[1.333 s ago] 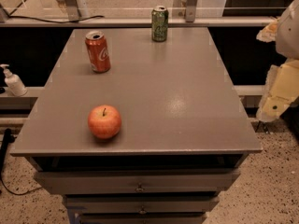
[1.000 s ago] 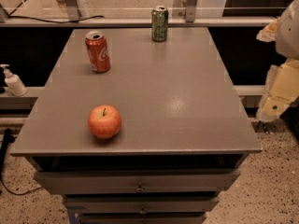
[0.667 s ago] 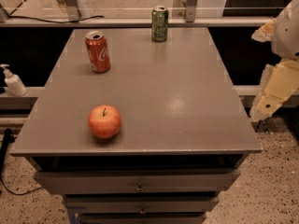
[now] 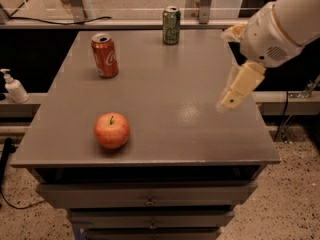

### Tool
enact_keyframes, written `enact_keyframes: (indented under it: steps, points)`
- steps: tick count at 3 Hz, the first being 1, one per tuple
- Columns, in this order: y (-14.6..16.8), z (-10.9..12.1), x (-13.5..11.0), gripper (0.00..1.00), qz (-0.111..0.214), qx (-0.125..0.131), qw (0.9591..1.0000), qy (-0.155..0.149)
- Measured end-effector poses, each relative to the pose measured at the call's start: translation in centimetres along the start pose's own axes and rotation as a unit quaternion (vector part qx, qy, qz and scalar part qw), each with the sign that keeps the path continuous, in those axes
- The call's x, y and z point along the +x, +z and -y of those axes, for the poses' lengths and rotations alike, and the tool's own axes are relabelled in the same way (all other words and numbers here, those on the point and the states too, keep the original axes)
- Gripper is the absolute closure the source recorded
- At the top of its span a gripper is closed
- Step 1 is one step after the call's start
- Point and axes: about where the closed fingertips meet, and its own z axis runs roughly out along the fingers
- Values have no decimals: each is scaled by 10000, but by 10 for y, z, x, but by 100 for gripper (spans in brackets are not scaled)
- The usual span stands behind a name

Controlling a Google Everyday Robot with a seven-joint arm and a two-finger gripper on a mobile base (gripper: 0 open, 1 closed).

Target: Knock coke can over

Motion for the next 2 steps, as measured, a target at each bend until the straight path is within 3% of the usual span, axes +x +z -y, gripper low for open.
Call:
enact_keyframes:
  steps: [1, 2]
  points:
    - [37, 14, -37, 0, 874, -97, 9960, -135]
    - [74, 15, -81, 0, 1720, -252, 9846, -203]
